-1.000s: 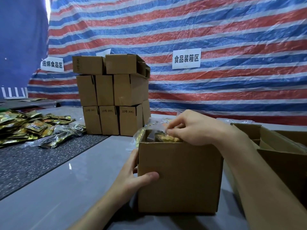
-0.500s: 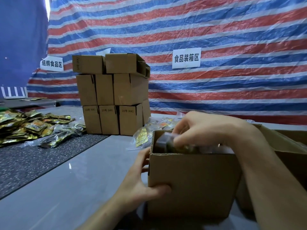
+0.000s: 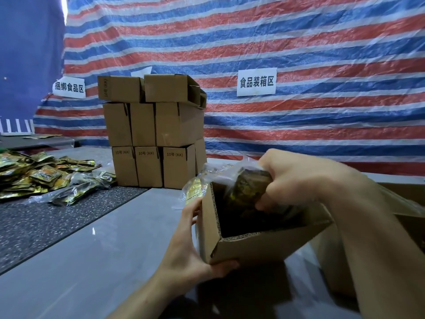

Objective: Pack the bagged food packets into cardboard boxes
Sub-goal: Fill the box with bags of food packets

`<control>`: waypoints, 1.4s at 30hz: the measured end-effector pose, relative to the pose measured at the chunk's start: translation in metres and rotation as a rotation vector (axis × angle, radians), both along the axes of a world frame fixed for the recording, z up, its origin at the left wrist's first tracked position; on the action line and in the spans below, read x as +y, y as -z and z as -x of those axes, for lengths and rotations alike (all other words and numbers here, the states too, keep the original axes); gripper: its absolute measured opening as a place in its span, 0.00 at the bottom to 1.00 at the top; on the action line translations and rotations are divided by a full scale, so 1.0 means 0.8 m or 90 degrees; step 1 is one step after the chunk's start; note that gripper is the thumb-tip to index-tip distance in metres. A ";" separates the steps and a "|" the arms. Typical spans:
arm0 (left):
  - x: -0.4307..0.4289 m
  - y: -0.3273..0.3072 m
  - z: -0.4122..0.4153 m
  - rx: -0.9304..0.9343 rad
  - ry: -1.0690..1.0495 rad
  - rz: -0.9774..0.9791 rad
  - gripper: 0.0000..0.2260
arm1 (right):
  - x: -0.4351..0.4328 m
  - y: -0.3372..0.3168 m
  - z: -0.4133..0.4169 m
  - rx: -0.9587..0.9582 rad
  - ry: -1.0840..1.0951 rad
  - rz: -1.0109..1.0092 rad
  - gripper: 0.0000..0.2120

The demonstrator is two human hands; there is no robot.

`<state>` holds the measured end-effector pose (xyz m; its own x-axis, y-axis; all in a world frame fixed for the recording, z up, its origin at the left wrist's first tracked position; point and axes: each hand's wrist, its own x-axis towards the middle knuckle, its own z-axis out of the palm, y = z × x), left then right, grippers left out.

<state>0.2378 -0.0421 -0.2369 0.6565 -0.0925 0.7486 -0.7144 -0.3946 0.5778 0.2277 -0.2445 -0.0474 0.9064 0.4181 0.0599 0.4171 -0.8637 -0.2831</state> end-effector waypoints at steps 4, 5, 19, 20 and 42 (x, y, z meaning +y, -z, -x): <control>0.004 0.003 -0.003 -0.029 -0.001 -0.002 0.49 | 0.002 -0.008 0.014 -0.047 -0.023 -0.041 0.10; 0.004 0.003 -0.004 -0.039 -0.007 -0.008 0.49 | 0.002 -0.009 0.018 -0.056 -0.026 -0.045 0.11; 0.008 -0.008 -0.004 -0.100 -0.056 -0.050 0.51 | -0.005 -0.015 0.029 -0.093 -0.036 -0.056 0.13; 0.005 -0.007 -0.004 -0.096 -0.053 -0.041 0.50 | -0.002 -0.011 0.024 -0.093 -0.040 -0.055 0.13; 0.010 -0.001 -0.011 0.056 -0.006 0.070 0.45 | 0.012 0.035 -0.044 0.048 -0.046 0.006 0.12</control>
<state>0.2465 -0.0338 -0.2361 0.7207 -0.0071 0.6932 -0.6557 -0.3313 0.6784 0.2627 -0.2351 -0.0756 0.8758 0.4825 -0.0124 0.4558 -0.8351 -0.3080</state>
